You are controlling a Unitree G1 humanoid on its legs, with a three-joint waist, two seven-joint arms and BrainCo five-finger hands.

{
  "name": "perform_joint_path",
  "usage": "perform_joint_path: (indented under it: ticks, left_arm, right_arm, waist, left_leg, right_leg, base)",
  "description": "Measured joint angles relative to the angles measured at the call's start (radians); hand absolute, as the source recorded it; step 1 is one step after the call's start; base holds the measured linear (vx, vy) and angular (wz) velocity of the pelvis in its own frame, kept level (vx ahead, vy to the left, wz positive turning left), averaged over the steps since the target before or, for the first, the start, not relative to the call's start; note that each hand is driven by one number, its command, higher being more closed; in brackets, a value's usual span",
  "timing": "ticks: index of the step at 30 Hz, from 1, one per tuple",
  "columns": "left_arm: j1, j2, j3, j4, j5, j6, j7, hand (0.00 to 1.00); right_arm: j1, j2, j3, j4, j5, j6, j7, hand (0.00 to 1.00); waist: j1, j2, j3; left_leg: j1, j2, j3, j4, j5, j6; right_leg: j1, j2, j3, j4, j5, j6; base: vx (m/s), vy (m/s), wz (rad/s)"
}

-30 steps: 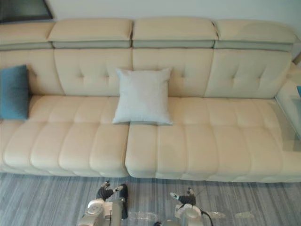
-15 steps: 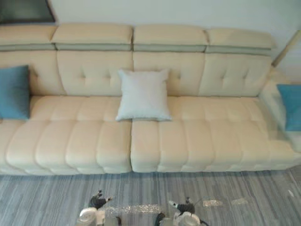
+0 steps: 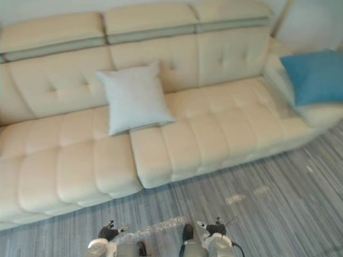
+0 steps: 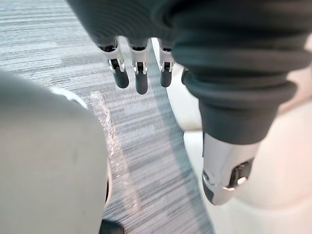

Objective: Pick up cushions and gather them together orderly.

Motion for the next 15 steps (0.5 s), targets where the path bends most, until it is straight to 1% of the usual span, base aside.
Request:
perform_joint_path:
  ticks: [1,2,3,4,5,6,7,8,9,10,11,12,13,14,15]
  left_arm:
    - [0.001,0.009,0.001,0.0,0.0,0.0,0.0,0.0]
    - [0.0,0.011,0.001,0.0,0.0,0.0,0.0,0.0]
    - [-0.001,0.026,0.002,0.002,0.001,0.0,0.0,0.0]
    - [-0.005,0.027,0.002,0.002,0.001,0.0,0.001,0.0]
    - [-0.007,0.025,0.002,0.002,0.001,0.0,0.001,0.0]
    - [-0.022,0.018,0.0,0.002,0.001,-0.003,0.001,0.0]
    - [-0.033,0.017,-0.001,0.003,0.001,-0.003,0.001,0.0]
    - [-0.045,0.024,-0.005,0.002,0.003,-0.004,0.002,0.0]
    - [-0.049,0.026,-0.011,0.001,0.01,-0.005,0.003,0.0]
    - [-0.045,0.035,-0.01,0.003,0.019,-0.003,0.003,0.0]
    - [-0.043,0.038,-0.011,0.003,0.02,-0.003,0.003,0.0]
    - [-0.037,0.043,-0.009,0.004,0.02,-0.002,0.003,0.0]
    - [-0.032,0.042,-0.004,0.002,0.019,-0.002,0.003,0.0]
    - [-0.026,0.042,-0.001,0.002,0.02,-0.002,0.003,0.0]
    - [-0.002,0.041,0.024,-0.021,0.004,-0.01,0.0,0.0]
  right_arm:
    - [-0.004,-0.004,0.001,0.011,0.0,0.0,0.0,0.0]
    - [-0.005,-0.005,0.005,0.015,-0.001,0.0,-0.001,0.0]
    - [-0.008,-0.02,0.02,0.027,-0.001,0.001,-0.001,0.0]
    - [-0.023,-0.041,0.038,0.027,-0.002,0.001,-0.001,0.0]
    - [-0.027,-0.047,0.043,0.027,-0.002,0.001,-0.001,0.0]
    - [-0.033,-0.074,0.048,0.027,-0.002,0.003,-0.001,0.0]
    - [-0.038,-0.085,0.048,0.027,-0.002,0.007,-0.001,0.0]
    - [-0.04,-0.09,0.049,0.026,-0.002,0.009,-0.001,0.0]
    - [-0.041,-0.089,0.051,0.026,-0.002,0.009,-0.001,0.0]
    - [-0.036,-0.079,0.061,0.026,-0.002,0.011,0.001,0.0]
    - [-0.034,-0.076,0.065,0.026,-0.002,0.011,0.0,0.0]
    - [-0.024,-0.068,0.087,0.03,-0.002,0.011,0.002,0.0]
    - [-0.01,-0.067,0.094,0.041,-0.002,0.01,0.003,0.0]
    - [-0.01,-0.067,0.097,0.048,-0.002,0.01,0.003,0.0]
    - [-0.012,-0.071,0.126,0.061,-0.002,0.009,0.002,0.0]
  waist:
    - [0.007,0.0,0.0]
    - [0.011,-0.009,-0.004]
    - [0.021,-0.006,-0.002]
    - [0.02,0.011,0.0]
    - [0.018,0.014,-0.001]
    - [0.017,0.026,-0.007]
    - [0.016,0.031,-0.01]
    - [0.016,0.017,-0.005]
    - [0.016,0.013,-0.002]
    - [0.014,0.003,-0.004]
    - [0.012,0.002,-0.004]
    - [0.008,-0.007,-0.005]
    - [0.007,-0.005,-0.002]
    - [0.009,-0.005,-0.001]
    - [0.018,-0.015,0.018]
  left_leg:
    - [0.02,0.011,0.048,0.001,0.001,-0.001]
    - [0.027,0.012,0.06,0.002,0.001,-0.001]
    - [0.05,0.025,0.083,0.009,0.004,-0.008]
    - [0.061,0.039,0.089,0.022,0.006,-0.011]
    - [0.061,0.042,0.089,0.023,0.005,-0.011]
    - [0.069,0.047,0.093,0.01,0.009,-0.017]
    - [0.082,0.047,0.108,-0.009,0.018,-0.032]
    - [0.103,0.04,0.137,-0.046,0.024,-0.044]
    - [0.123,0.044,0.15,-0.074,0.029,-0.054]
    - [0.135,0.057,0.159,-0.091,0.041,-0.077]
    - [0.133,0.065,0.158,-0.084,0.043,-0.081]
    - [0.098,0.111,0.14,0.013,0.046,-0.085]
    - [0.037,0.175,0.102,0.191,0.062,-0.051]
    - [0.018,0.193,0.088,0.243,0.075,-0.015]
    - [-0.083,0.228,-0.025,0.482,0.14,0.136]
  right_leg:
    - [0.008,-0.033,-0.106,0.014,0.029,-0.026]
    - [0.01,-0.039,-0.127,0.017,0.06,-0.036]
    - [0.01,-0.03,-0.157,0.026,0.09,-0.001]
    - [0.007,-0.018,-0.169,0.027,0.093,-0.004]
    - [0.004,-0.016,-0.17,0.027,0.093,-0.004]
    - [-0.016,-0.003,-0.168,0.032,0.092,-0.004]
    - [-0.025,-0.001,-0.168,0.034,0.081,0.005]
    - [-0.031,-0.005,-0.173,0.043,0.025,0.036]
    - [-0.042,-0.002,-0.173,0.064,0.0,0.044]
    - [-0.044,0.006,-0.181,0.084,-0.026,0.039]
    - [-0.043,0.012,-0.184,0.084,-0.032,0.037]
    - [-0.027,0.041,-0.199,0.072,-0.05,0.026]
    - [0.013,0.084,-0.204,0.037,-0.059,0.015]
    - [0.03,0.097,-0.201,0.027,-0.059,0.012]
    - [0.105,0.141,-0.16,-0.022,-0.055,-0.018]
  base:
    - [0.12,-0.062,-1.2]
    - [0.18,-0.139,-1.36]
    - [0.13,-0.17,-1.31]
    - [0.13,-0.17,-1.24]
    - [0.11,-0.158,-0.91]
    - [0.09,-0.11,-0.61]
    - [0.14,-0.155,-0.65]
    - [0.1,-0.124,-0.4]
    - [0.11,-0.169,-0.29]
    - [0.1,-0.171,-0.16]
    - [0.08,-0.226,-0.01]
    - [0.08,-0.29,0.05]
    - [0.08,-0.315,0.0]
    - [0.15,-0.343,-0.25]
    - [0.13,-0.259,-0.35]
